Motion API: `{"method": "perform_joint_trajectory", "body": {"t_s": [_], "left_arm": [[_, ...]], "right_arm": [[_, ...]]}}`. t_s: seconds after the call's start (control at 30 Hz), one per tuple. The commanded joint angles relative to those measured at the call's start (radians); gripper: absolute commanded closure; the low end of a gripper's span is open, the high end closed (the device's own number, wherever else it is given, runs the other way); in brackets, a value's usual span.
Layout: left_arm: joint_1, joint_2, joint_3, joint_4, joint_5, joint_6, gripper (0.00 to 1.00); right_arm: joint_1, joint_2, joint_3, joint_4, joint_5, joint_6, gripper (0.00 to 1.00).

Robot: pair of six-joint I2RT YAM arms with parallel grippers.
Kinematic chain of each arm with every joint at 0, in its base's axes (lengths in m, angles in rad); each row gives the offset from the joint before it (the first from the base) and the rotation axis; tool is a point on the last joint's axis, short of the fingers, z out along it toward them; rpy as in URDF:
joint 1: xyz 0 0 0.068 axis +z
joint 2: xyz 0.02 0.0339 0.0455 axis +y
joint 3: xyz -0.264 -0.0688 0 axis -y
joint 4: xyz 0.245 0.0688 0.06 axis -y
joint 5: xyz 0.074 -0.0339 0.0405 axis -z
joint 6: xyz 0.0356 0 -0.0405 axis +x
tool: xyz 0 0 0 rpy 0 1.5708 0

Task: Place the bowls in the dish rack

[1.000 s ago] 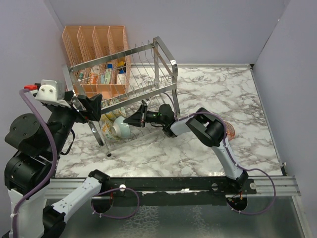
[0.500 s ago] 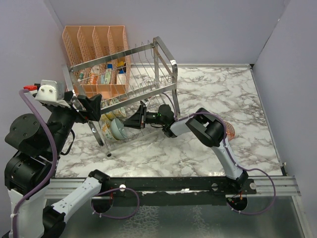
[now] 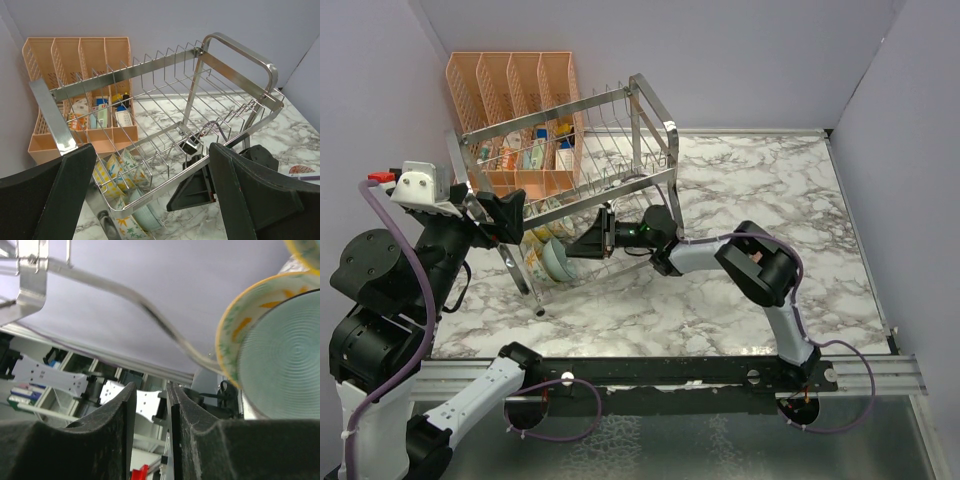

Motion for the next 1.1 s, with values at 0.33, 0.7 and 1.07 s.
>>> {"method": "perform_joint_trajectory", "body": {"t_s": [0.33,0.7,1.07], "left_arm": [[-0.004,0.018,0.004,0.027,-0.008,-0.011,0.01],[-0.004,0.007,-0.037,0.048,0.017,-0.026,0.01],[-0.004,0.010,-0.098,0.080,0.056,-0.022,0.01]], "right_arm": [[0.169,-0.420,-0.300,-0.655,-0.074,-0.478,0.69],[0.191,-0.971,-0.554,-1.555,0.607,-0.657,0.62],[0.110,-1.044,-0.438,-1.950,1.079,-0.628,0.40]]}}
